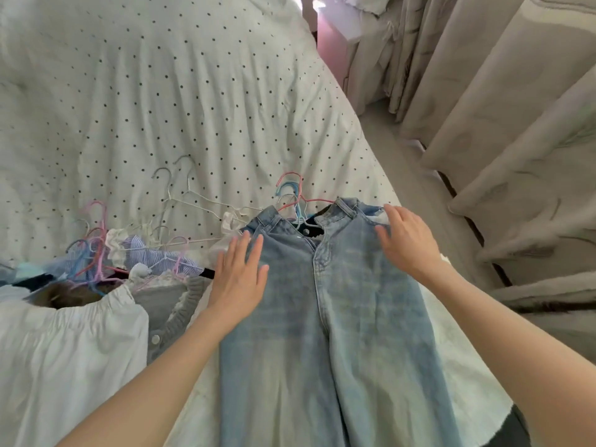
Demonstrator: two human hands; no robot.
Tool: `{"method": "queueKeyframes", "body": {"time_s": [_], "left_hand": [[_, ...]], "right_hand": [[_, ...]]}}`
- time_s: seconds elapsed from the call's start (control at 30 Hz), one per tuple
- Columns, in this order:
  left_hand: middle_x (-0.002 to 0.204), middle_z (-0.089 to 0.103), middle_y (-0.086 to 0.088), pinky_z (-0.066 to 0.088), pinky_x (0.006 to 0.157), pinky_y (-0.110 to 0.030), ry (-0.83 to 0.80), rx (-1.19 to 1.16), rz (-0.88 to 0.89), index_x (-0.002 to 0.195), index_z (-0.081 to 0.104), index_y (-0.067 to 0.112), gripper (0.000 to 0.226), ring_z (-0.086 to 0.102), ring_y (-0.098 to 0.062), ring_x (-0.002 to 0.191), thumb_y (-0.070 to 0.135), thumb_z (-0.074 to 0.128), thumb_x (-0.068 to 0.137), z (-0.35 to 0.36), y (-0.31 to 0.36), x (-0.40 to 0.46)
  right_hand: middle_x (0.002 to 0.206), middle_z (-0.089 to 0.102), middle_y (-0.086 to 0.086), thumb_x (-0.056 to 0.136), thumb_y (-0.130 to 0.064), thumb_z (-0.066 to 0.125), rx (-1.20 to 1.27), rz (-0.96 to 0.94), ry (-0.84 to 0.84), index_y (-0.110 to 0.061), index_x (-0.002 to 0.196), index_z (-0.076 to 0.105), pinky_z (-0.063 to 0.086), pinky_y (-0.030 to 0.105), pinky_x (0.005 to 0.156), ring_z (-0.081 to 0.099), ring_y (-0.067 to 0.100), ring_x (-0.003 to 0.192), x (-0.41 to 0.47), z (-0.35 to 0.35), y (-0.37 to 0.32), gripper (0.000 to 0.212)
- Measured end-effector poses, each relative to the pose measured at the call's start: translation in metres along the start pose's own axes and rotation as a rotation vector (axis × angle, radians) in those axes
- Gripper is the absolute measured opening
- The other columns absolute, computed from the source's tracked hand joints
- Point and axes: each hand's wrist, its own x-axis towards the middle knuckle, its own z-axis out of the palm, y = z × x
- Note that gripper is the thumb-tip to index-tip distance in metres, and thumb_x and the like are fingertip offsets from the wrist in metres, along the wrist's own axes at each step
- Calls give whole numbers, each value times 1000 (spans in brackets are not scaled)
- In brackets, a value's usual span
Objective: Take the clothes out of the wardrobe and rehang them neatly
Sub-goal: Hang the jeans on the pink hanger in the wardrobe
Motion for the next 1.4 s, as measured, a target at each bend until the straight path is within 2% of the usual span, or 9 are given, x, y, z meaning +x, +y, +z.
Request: {"method": "queueKeyframes", "body": {"time_s": [0.23, 0.33, 0.43, 0.53, 0.73, 0.93, 1.1, 1.23, 1.4], "left_hand": [[154, 11, -15, 19, 112, -47, -99, 3, -168, 148, 6, 13, 60, 18, -30, 140, 37, 29, 99, 1, -24, 60], [143, 32, -20, 31, 102, -44, -127, -78, -252, 145, 22, 14, 55, 36, -35, 128, 42, 29, 98, -2, -21, 69], [123, 46, -14, 38, 92, -40, -8, -164, -292, 134, 41, 15, 49, 44, -31, 115, 46, 29, 97, -17, -15, 67], [101, 50, -3, 38, 83, -34, 108, -298, -189, 115, 52, 13, 40, 48, -24, 103, 44, 35, 96, -36, -9, 54], [76, 58, -3, 43, 67, -34, 193, -445, -79, 95, 53, 18, 45, 56, -25, 74, 58, 36, 82, -72, 18, -9], [93, 65, -1, 46, 83, -38, 238, -571, -3, 100, 63, 23, 63, 57, -23, 90, 76, 40, 74, -85, 25, -78], [85, 66, -9, 42, 76, -39, 279, -532, 201, 93, 70, 7, 55, 57, -31, 84, 58, 56, 79, -106, 41, -132], [68, 56, -4, 37, 67, -36, 308, -487, 392, 82, 69, 10, 62, 49, -26, 70, 69, 49, 76, -129, 59, -164], [69, 55, -1, 38, 66, -34, 355, -516, 633, 84, 69, 10, 27, 51, -24, 69, 37, 64, 82, -164, 111, -219]], "right_hand": [[125, 52, 18, 97, -40, 38, -52, 12, -179, -5, 136, 28, 37, 43, 92, 50, 34, 112, 68, 17, -17, 53], [117, 55, 15, 94, -50, 39, -140, 42, -241, -6, 117, 47, 37, 45, 91, 50, 32, 110, 78, 23, -25, 50], [91, 59, 8, 89, -54, 48, 28, 81, -59, -12, 86, 49, 35, 41, 85, 53, 30, 96, 71, 12, -26, 42], [70, 50, -1, 84, -50, 59, 257, 114, 97, -15, 76, 46, 27, 36, 72, 52, 29, 81, 46, -9, -18, 38], [77, 56, -4, 79, -39, 70, 425, 51, 280, -18, 91, 57, 23, 31, 71, 46, 17, 77, -37, -52, -19, 27], [94, 62, -8, 77, -38, 72, 413, -10, 302, -24, 113, 61, 23, 27, 74, 50, 13, 92, -130, -84, -24, 41], [81, 66, -4, 76, -41, 71, 454, 21, 316, -26, 101, 69, 36, 37, 73, 47, 16, 78, -227, -102, -30, 29], [71, 55, -9, 75, -33, 75, 542, 188, 457, -23, 98, 72, 38, 26, 67, 47, 11, 72, -311, -114, -34, 25], [75, 56, -1, 74, -37, 73, 516, 370, 724, -27, 92, 71, 44, 35, 75, 55, 18, 79, -417, -137, -36, 21]]}}
